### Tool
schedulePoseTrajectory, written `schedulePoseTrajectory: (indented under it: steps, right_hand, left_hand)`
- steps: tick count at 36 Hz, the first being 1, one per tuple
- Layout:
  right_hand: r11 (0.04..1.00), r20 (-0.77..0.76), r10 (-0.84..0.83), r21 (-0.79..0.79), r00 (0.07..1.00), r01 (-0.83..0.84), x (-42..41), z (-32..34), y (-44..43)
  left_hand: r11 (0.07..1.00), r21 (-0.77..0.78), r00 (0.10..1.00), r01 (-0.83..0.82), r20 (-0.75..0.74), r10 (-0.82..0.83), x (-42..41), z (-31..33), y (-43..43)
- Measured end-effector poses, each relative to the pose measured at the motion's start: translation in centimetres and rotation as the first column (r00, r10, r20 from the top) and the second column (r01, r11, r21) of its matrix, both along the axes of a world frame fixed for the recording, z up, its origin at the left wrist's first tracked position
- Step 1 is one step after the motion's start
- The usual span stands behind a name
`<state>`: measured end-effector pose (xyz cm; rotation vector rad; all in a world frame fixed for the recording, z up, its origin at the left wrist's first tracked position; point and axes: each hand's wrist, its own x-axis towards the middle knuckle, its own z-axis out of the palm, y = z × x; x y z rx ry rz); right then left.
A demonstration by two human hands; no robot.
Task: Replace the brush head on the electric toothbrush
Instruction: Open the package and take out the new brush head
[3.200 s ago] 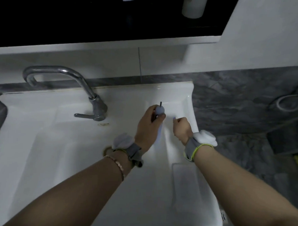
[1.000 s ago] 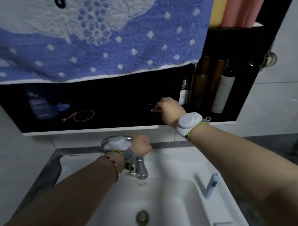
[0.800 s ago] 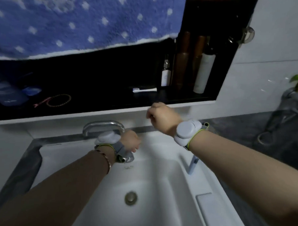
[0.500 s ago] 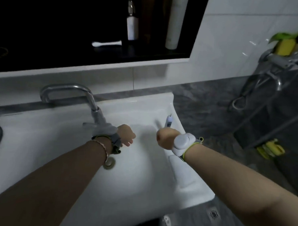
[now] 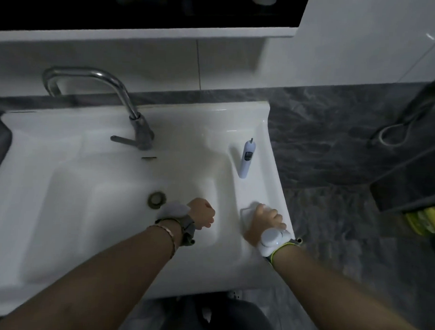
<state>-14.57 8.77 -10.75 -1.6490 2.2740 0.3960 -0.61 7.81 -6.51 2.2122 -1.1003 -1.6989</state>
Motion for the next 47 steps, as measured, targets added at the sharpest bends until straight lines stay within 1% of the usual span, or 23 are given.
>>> schedulePoseTrajectory:
  steps: [2, 3, 6, 9, 11, 13, 15, 16, 17, 19, 21, 22, 23, 24, 25, 29, 33, 36, 38, 40, 45, 46, 47]
  right_hand:
    - [0.997, 0.036, 0.03, -0.066, 0.999, -0.027, -0.9, -0.5, 0.0]
    - [0.999, 0.075, 0.037, 0.037, 0.997, -0.04, -0.9, 0.7, 0.3]
    - [0.973, 0.304, 0.171, 0.097, 0.937, -0.21, 0.0, 2.2, -0.9]
    - [0.948, 0.451, 0.289, -0.01, 0.845, -0.319, 1.8, 4.4, -2.5]
    - [0.915, 0.541, 0.367, -0.065, 0.757, -0.397, 3.5, 5.1, -3.7]
    - [0.881, 0.571, 0.438, -0.12, 0.694, -0.457, 4.5, 5.7, -4.7]
    - [0.868, 0.576, 0.493, -0.268, 0.652, -0.419, 4.9, 6.5, -5.3]
    - [0.855, 0.57, 0.518, -0.377, 0.638, -0.357, 5.0, 6.9, -5.4]
    - [0.842, 0.584, 0.522, -0.469, 0.622, -0.267, 5.1, 7.3, -5.4]
    - [0.843, 0.657, 0.467, -0.532, 0.592, -0.074, 5.1, 8.0, -5.7]
    - [0.882, 0.739, 0.361, -0.469, 0.569, 0.05, 5.3, 8.1, -6.3]
    - [0.907, 0.77, 0.313, -0.415, 0.556, 0.064, 5.5, 8.0, -6.4]
    - [0.927, 0.794, 0.286, -0.371, 0.536, 0.053, 5.9, 8.1, -6.6]
    - [0.945, 0.813, 0.266, -0.326, 0.518, 0.025, 6.0, 8.0, -6.6]
    - [0.957, 0.827, 0.253, -0.289, 0.503, -0.007, 6.4, 8.1, -6.6]
    - [0.985, 0.853, 0.172, -0.152, 0.493, -0.08, 7.7, 8.4, -6.5]
    - [0.998, 0.884, 0.046, -0.057, 0.465, 0.01, 8.2, 7.8, -6.7]
    - [0.98, 0.9, -0.178, 0.127, 0.399, 0.15, 8.2, 7.2, -6.9]
    - [0.945, 0.9, -0.311, 0.257, 0.305, 0.204, 8.0, 6.8, -6.8]
    - [0.936, 0.9, -0.339, 0.293, 0.274, 0.195, 7.7, 6.4, -6.5]
    - [0.965, 0.9, -0.254, 0.211, 0.353, 0.155, 6.0, 5.8, -5.8]
    - [0.972, 0.888, -0.229, 0.184, 0.399, 0.148, 5.3, 5.6, -5.8]
    - [0.979, 0.866, -0.198, 0.15, 0.459, 0.139, 4.4, 5.3, -5.8]
  left_hand:
    - [0.999, 0.01, 0.997, -0.05, -0.051, 0.051, -0.4, -0.2, 0.1]
    - [0.992, 0.003, 0.989, -0.122, -0.088, 0.122, -0.4, -0.2, 0.2]
    - [0.955, -0.058, 0.947, -0.29, -0.16, 0.278, -0.7, 0.7, -0.2]
    - [0.937, -0.082, 0.922, -0.341, -0.221, 0.316, -0.6, 1.2, -0.4]
    - [0.897, -0.123, 0.875, -0.426, -0.31, 0.373, -0.1, 2.0, -0.6]
    - [0.809, -0.206, 0.816, -0.551, -0.339, 0.469, 0.4, 2.5, -0.9]
    - [0.679, -0.21, 0.697, -0.703, -0.393, 0.6, 1.5, 2.8, -0.8]
    - [0.638, -0.223, 0.668, -0.737, -0.386, 0.636, 2.3, 2.6, -0.7]
    - [0.642, -0.239, 0.683, -0.728, -0.324, 0.654, 2.9, 2.5, -0.6]
    - [0.581, -0.179, 0.607, -0.794, -0.3, 0.736, 4.5, 1.6, -0.5]
    - [0.504, -0.151, 0.524, -0.85, -0.324, 0.788, 5.6, 1.9, -0.3]
    - [0.493, -0.172, 0.52, -0.853, -0.348, 0.78, 5.7, 2.6, 0.1]
    - [0.45, -0.134, 0.462, -0.883, -0.417, 0.783, 5.7, 3.3, 0.0]
    - [0.385, -0.072, 0.373, -0.92, -0.46, 0.806, 5.7, 3.4, -0.1]
    - [0.356, -0.04, 0.329, -0.934, -0.49, 0.807, 5.9, 3.5, -0.3]
    - [0.423, -0.169, 0.453, -0.89, -0.433, 0.779, 5.8, 4.3, -0.4]
    - [0.46, -0.272, 0.534, -0.845, -0.413, 0.737, 5.7, 4.8, -1.0]
    - [0.492, -0.227, 0.54, -0.84, -0.421, 0.728, 5.6, 4.8, -1.0]
    - [0.5, -0.186, 0.527, -0.846, -0.443, 0.725, 5.8, 4.7, -1.0]
    - [0.489, -0.175, 0.513, -0.855, -0.429, 0.744, 6.2, 4.2, -0.9]
    - [0.508, -0.208, 0.547, -0.836, -0.233, 0.804, 7.6, 2.6, -1.0]
    - [0.504, -0.244, 0.544, -0.828, -0.136, 0.828, 8.1, 3.2, -0.9]
    - [0.583, -0.291, 0.613, -0.759, -0.015, 0.79, 8.3, 3.6, -1.0]
